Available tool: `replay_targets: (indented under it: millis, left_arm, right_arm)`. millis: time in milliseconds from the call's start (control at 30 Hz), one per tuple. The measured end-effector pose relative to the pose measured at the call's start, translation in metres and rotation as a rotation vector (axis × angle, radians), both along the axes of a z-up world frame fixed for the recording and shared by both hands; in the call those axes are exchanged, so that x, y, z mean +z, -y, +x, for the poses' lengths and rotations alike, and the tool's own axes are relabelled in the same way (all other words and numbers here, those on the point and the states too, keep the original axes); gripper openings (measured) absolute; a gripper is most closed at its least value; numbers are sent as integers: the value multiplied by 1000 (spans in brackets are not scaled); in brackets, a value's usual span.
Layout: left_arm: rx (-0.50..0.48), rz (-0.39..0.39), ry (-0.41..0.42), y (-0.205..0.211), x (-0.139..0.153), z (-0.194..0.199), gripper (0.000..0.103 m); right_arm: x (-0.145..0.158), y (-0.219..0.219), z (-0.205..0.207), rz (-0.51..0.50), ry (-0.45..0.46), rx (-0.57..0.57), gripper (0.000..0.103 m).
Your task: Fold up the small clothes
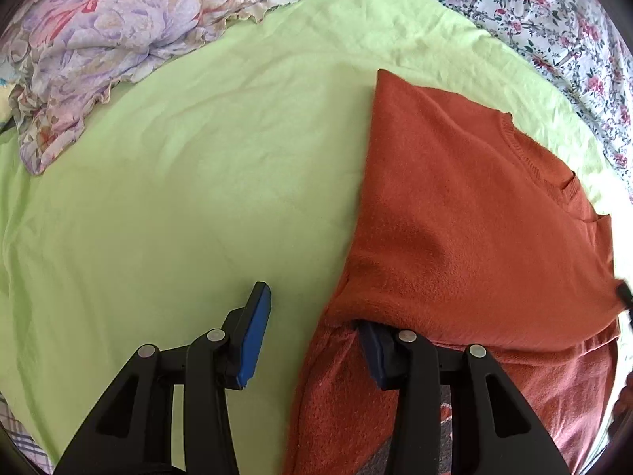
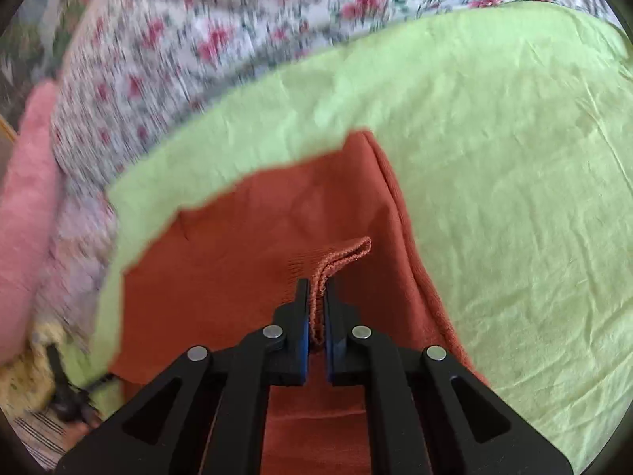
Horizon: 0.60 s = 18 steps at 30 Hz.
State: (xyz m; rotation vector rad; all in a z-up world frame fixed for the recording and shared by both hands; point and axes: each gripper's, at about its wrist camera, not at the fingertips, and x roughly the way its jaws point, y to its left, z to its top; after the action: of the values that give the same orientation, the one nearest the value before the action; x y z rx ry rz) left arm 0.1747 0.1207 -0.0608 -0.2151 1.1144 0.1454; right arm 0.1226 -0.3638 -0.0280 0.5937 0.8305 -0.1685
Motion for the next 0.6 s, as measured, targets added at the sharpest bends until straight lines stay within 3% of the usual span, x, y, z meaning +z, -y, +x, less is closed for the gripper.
replay_targets:
  millis: [67, 200, 300, 400, 600]
  left_arm:
    - [-1, -3, -1, 0, 1, 0, 44]
    - [-8, 1, -6, 0, 1, -3, 45]
    - [-5, 9, -14, 3, 0, -6, 45]
    - [-5, 10, -26, 2, 0, -7, 46]
    - [-4, -8, -42, -5, 3, -26, 44]
  right_arm:
    - [-9, 0, 2, -12, -28, 7, 6]
    - [-1, -5, -2, -84, 19, 5, 6]
    - [-12, -10, 8, -162, -49, 39, 6]
    - [-29, -8, 11, -139, -137, 43, 6]
    - [-13, 0, -12, -124, -131, -19, 11]
